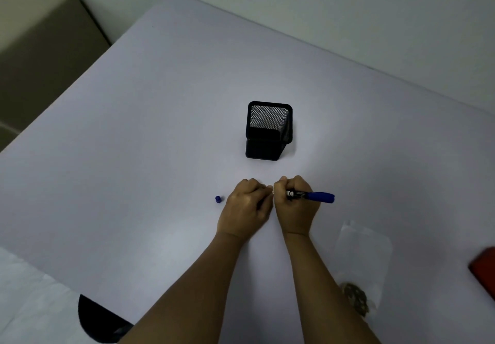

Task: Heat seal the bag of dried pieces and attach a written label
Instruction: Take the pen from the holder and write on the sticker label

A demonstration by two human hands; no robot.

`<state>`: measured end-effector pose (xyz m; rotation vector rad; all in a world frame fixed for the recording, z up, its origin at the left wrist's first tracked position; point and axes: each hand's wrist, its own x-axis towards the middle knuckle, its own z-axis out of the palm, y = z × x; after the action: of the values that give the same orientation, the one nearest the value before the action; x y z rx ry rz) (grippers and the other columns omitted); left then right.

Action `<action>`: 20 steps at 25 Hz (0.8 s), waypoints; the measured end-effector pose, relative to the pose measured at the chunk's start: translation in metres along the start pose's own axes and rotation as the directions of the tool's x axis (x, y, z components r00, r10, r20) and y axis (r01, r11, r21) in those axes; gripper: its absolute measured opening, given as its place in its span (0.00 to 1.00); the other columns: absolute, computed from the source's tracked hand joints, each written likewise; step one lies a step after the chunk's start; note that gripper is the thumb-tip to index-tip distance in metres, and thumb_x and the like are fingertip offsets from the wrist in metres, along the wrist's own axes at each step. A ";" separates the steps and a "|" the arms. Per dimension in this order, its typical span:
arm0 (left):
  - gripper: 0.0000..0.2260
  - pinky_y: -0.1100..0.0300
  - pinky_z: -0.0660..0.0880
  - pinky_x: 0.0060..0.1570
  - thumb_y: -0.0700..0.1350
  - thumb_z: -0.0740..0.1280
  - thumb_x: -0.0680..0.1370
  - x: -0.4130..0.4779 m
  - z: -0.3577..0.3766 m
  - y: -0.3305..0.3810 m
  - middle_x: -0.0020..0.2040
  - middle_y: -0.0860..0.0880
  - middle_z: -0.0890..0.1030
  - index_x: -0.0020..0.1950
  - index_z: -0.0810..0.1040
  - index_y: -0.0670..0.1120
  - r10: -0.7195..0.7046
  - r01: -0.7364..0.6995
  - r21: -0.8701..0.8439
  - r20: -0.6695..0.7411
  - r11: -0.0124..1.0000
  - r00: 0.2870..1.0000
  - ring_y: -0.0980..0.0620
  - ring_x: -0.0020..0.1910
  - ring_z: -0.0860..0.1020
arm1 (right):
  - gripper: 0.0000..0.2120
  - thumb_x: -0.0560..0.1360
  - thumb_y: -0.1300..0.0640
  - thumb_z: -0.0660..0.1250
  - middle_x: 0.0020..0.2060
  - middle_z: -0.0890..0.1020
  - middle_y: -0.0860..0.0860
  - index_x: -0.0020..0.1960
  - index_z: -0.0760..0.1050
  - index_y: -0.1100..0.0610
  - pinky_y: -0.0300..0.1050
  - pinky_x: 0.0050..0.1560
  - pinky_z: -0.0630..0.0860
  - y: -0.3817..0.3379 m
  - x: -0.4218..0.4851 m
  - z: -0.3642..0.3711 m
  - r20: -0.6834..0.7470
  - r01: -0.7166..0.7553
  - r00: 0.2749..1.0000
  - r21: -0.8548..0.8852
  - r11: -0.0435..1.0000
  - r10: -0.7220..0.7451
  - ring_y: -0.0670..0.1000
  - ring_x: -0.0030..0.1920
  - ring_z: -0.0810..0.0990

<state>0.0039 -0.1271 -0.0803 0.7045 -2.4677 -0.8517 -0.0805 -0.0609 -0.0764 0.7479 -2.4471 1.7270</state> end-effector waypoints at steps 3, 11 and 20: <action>0.07 0.66 0.70 0.41 0.42 0.68 0.73 -0.001 0.001 0.000 0.38 0.45 0.80 0.45 0.83 0.40 -0.002 0.002 0.003 -0.001 1.000 1.000 0.49 0.38 0.77 | 0.12 0.72 0.55 0.60 0.22 0.71 0.52 0.30 0.65 0.55 0.25 0.29 0.67 0.000 -0.001 -0.001 0.002 -0.001 1.000 -0.009 1.000 0.001 0.40 0.27 0.72; 0.06 0.65 0.72 0.43 0.39 0.70 0.72 0.000 0.000 -0.001 0.40 0.45 0.81 0.48 0.83 0.40 -0.002 0.002 -0.043 -0.006 0.999 1.000 0.50 0.39 0.78 | 0.14 0.75 0.59 0.66 0.24 0.75 0.50 0.31 0.69 0.57 0.32 0.32 0.74 -0.016 0.009 -0.017 -0.112 -0.363 0.912 0.226 0.904 0.395 0.41 0.26 0.76; 0.02 0.70 0.71 0.40 0.38 0.72 0.71 0.008 -0.007 0.001 0.41 0.48 0.81 0.42 0.83 0.41 -0.124 0.125 -0.175 0.016 0.977 0.992 0.54 0.39 0.78 | 0.15 0.75 0.46 0.61 0.26 0.76 0.47 0.38 0.72 0.57 0.27 0.24 0.70 -0.072 0.014 -0.073 0.252 -0.668 0.501 0.721 0.185 0.828 0.41 0.21 0.70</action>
<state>0.0012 -0.1340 -0.0729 0.7995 -2.3362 -1.1035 -0.0793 -0.0189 0.0177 -0.9501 -1.8930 3.0317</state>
